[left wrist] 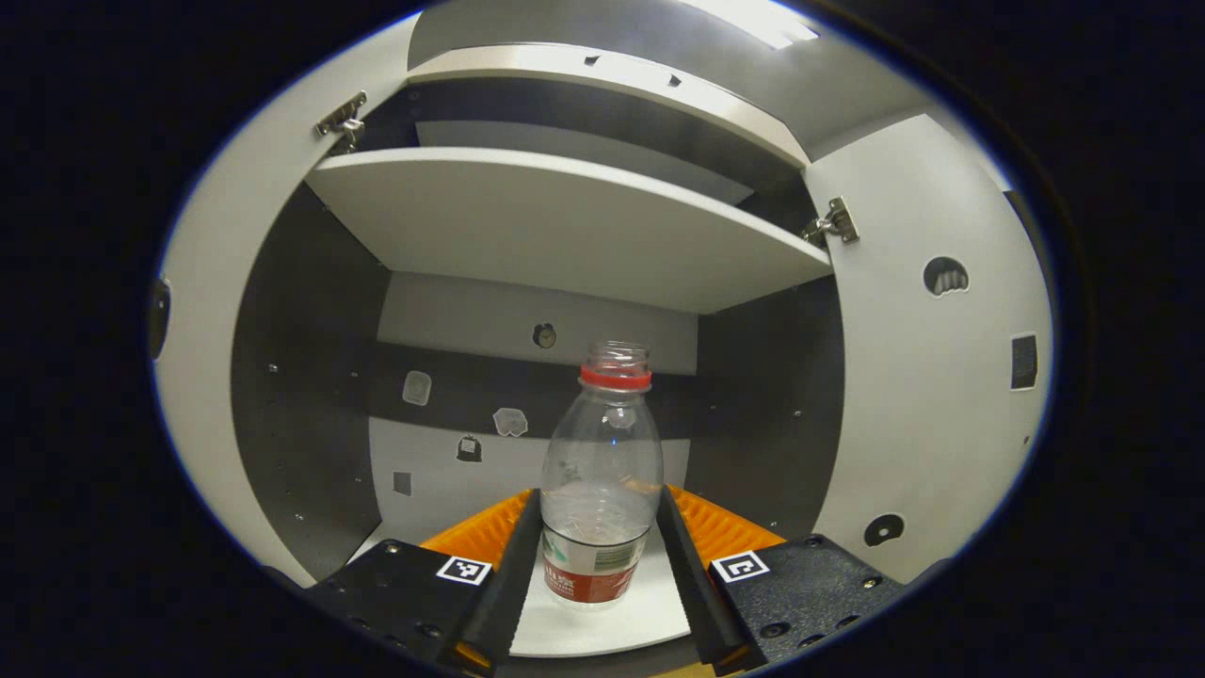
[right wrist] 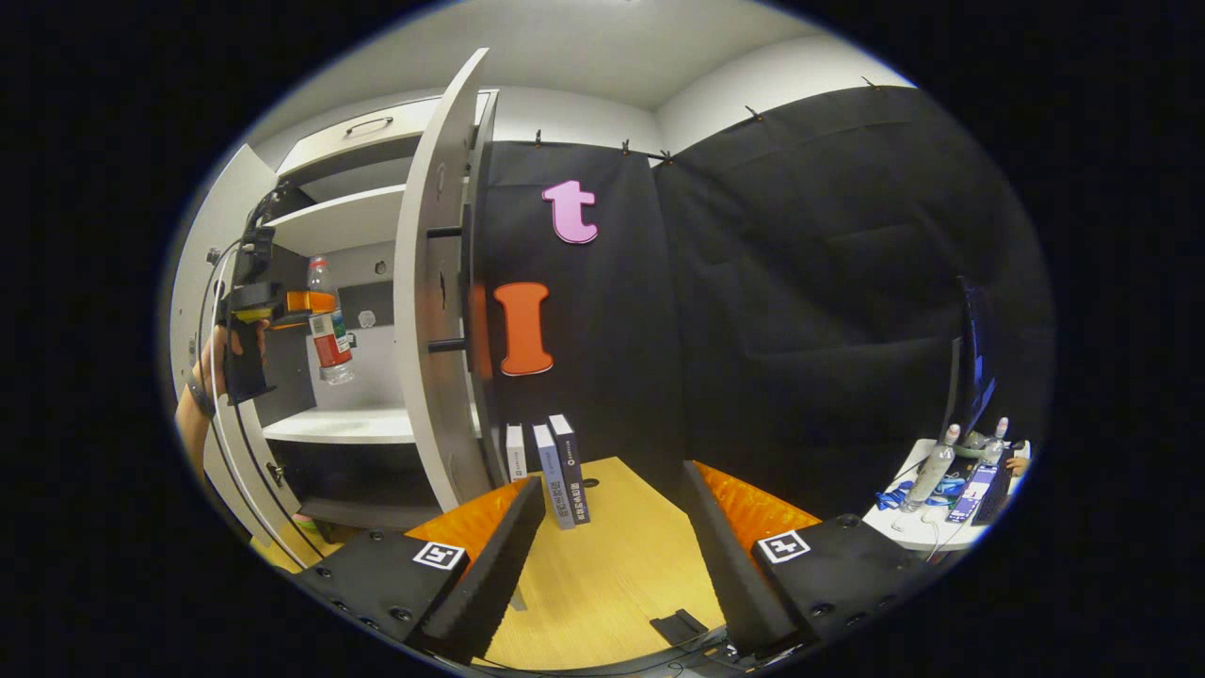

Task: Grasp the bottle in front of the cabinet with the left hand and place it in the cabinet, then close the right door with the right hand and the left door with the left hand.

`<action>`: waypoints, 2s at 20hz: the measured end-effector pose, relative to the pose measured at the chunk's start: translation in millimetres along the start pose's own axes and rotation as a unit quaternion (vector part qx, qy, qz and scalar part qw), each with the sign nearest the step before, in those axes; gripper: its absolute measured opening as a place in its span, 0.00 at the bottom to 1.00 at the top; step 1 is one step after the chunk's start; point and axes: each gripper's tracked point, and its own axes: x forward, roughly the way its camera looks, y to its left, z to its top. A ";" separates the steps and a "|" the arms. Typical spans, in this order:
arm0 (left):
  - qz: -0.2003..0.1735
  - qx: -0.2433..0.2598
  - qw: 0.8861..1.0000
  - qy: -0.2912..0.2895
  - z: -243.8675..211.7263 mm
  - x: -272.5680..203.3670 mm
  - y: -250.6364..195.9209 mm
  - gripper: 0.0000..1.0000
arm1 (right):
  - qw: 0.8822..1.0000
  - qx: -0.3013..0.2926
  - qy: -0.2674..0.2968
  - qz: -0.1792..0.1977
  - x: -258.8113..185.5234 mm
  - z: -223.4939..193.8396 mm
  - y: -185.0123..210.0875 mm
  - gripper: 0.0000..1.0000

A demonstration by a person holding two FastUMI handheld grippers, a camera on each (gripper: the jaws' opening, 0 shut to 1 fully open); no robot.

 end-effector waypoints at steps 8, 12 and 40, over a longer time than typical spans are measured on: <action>0.000 -0.005 0.998 0.069 -59.2 50.8 -9.4 0.71 | 0.996 0.010 0.009 -0.087 -24.2 -7.3 -32.1 0.97; 0.017 -0.022 0.995 0.096 -80.0 55.4 -3.5 0.72 | 0.995 0.011 0.014 -0.095 -23.6 -8.7 -32.3 0.97; 0.084 -0.059 0.994 -0.042 20.1 -185.7 -33.2 0.94 | 0.991 -0.007 0.001 0.134 -9.7 32.4 16.9 0.97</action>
